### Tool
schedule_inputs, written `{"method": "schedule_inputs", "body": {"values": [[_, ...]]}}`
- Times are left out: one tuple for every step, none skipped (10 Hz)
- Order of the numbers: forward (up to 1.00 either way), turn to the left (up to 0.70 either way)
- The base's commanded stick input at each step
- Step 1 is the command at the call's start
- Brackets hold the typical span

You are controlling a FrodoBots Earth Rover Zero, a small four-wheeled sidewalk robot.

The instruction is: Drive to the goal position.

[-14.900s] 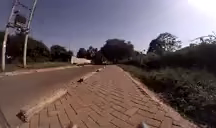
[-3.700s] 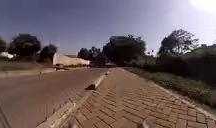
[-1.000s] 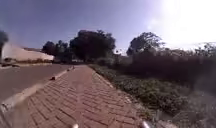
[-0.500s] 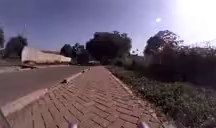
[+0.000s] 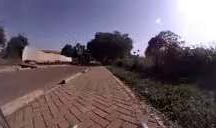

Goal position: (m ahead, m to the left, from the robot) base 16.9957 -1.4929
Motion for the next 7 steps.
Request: {"method": "schedule_inputs", "body": {"values": [[1.0, 0.0], [1.0, 0.0], [1.0, 0.0], [1.0, 0.0], [1.0, 0.0], [1.0, 0.0], [1.0, 0.02]]}}
